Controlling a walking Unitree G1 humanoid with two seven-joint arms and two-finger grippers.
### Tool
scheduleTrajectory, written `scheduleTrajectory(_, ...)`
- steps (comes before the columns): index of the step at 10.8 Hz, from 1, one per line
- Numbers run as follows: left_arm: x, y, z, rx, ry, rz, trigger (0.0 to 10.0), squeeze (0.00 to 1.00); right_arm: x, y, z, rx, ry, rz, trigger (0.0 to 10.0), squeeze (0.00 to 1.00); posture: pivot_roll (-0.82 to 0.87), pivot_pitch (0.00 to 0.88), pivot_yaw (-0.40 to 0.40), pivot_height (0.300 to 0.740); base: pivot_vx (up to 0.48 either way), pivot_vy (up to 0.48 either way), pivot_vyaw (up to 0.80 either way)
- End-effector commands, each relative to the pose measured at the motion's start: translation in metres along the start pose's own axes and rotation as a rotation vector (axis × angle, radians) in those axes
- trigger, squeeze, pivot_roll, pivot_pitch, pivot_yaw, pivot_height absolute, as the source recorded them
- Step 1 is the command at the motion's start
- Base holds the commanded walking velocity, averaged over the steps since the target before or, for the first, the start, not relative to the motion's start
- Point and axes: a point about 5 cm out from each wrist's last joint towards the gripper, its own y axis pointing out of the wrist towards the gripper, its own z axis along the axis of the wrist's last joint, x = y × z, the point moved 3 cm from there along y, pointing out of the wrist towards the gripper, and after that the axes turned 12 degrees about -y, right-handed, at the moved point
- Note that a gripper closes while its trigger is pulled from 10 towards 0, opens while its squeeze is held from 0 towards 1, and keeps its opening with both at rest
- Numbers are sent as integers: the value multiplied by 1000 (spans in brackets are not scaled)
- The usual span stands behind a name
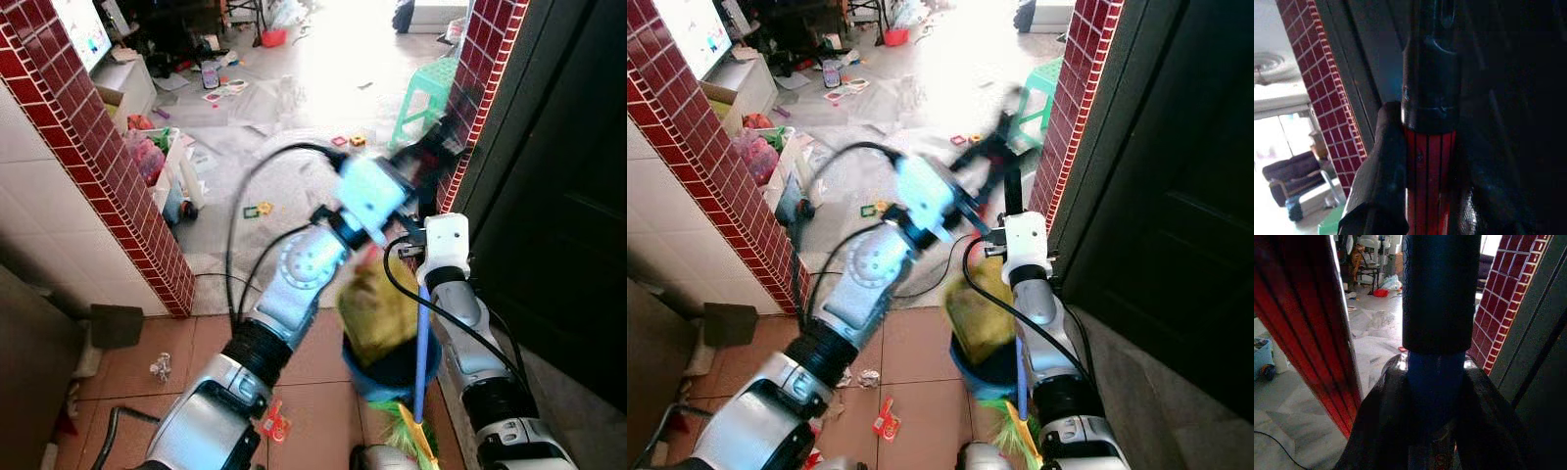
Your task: Sweep floor
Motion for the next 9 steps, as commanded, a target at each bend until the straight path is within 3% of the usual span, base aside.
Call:
scheduleTrajectory(1, 19, 11, 1, 6, -69, -74, 10000, 0, -1, 3, 10, 41, 3, -3, 10000, 0, -167, 0, 66, 740, 0, 0, 0)
scheduleTrajectory(2, 29, 14, -5, -62, -110, -162, 10000, 0, -2, 3, 11, 45, 2, 1, 10000, 0, -168, 0, 65, 740, 0, 0, 0)
scheduleTrajectory(3, 32, 15, -2, -68, -116, -197, 10000, 0, -2, 4, 10, 45, 0, 2, 10000, 0, -167, 0, 65, 740, 0, 0, 0)
scheduleTrajectory(5, 39, 17, 6, -92, -19, -321, 10000, 0, -3, 4, 10, 45, -4, 5, 10000, 0, -164, 0, 63, 740, 0, 0, 0)
scheduleTrajectory(6, 24, 24, 22, -20, 19, -213, 10000, 0, -4, 4, 10, 45, -5, 7, 10000, 0, -162, 0, 63, 740, 0, 0, 0)
scheduleTrajectory(7, 21, 26, 23, -38, -34, -199, 10000, 0, -5, 4, 10, 45, -5, 8, 10000, 0, -162, 0, 64, 740, 0, 0, 0)
scheduleTrajectory(8, 20, 28, 29, -21, 29, -194, 10000, 0, -5, 5, 10, 44, -5, 9, 10000, 0, -160, 0, 63, 740, 0, 0, 0)
scheduleTrajectory(9, 22, 31, 36, -4, 28, -198, 10000, 0, -6, 5, 10, 45, -7, 10, 10000, 0, -160, 0, 63, 740, 0, 0, 0)
